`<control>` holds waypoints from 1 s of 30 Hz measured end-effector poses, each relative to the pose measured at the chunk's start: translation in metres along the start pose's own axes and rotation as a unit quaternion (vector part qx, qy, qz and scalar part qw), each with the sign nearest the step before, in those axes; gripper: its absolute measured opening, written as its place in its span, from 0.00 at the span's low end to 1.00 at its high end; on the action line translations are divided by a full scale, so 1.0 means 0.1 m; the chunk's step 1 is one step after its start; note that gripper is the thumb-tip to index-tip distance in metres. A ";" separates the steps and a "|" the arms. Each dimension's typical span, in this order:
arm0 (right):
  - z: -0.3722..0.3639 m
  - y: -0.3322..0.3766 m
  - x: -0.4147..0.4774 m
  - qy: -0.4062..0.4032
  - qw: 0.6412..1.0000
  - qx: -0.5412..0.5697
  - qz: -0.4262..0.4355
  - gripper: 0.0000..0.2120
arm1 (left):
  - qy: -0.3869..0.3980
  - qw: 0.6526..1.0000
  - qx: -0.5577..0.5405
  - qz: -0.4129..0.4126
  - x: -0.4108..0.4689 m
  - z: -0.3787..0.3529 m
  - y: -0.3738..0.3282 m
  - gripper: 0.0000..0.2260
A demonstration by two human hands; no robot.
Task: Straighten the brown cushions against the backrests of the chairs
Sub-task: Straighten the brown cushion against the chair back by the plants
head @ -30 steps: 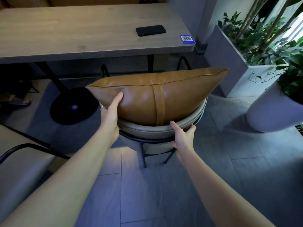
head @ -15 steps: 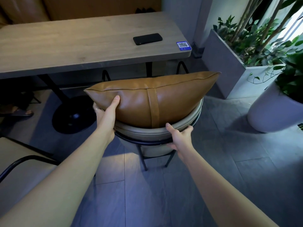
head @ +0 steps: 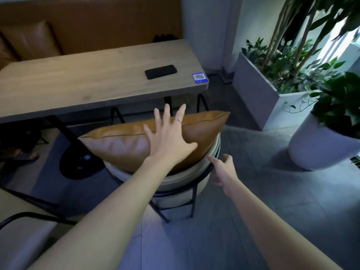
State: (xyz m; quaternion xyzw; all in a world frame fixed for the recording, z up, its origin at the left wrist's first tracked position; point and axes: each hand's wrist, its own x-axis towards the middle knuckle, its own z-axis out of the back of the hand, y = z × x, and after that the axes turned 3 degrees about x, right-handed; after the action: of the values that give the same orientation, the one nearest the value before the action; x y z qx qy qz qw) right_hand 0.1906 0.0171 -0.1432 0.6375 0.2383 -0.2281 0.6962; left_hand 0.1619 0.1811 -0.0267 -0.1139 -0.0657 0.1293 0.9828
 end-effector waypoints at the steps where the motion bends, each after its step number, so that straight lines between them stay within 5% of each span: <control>1: 0.05 0.08 0.09 0.000 1.000 -0.002 0.002 0.40 | 0.025 1.000 0.017 -0.008 0.08 -0.05 -0.11 0.53; 8: 0.14 0.49 0.57 0.053 0.998 -0.028 -0.010 0.52 | 0.107 0.989 0.100 0.005 0.38 -0.41 -0.56 0.56; 16: 0.15 0.67 1.02 0.076 0.996 -0.056 0.005 0.26 | 0.083 0.989 0.124 0.010 0.39 -0.61 -0.55 0.47; 30: 0.38 0.54 0.94 0.079 0.996 -0.041 0.012 0.24 | 0.047 0.993 0.107 -0.016 0.28 -0.64 -0.68 0.46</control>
State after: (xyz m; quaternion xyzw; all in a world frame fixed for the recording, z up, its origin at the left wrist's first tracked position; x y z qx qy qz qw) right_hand 0.2991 -0.0176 -0.1574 0.6272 0.2942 -0.1579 0.7036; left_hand 0.2149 0.1115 -0.0691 -0.0128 -0.0069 0.1147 0.9933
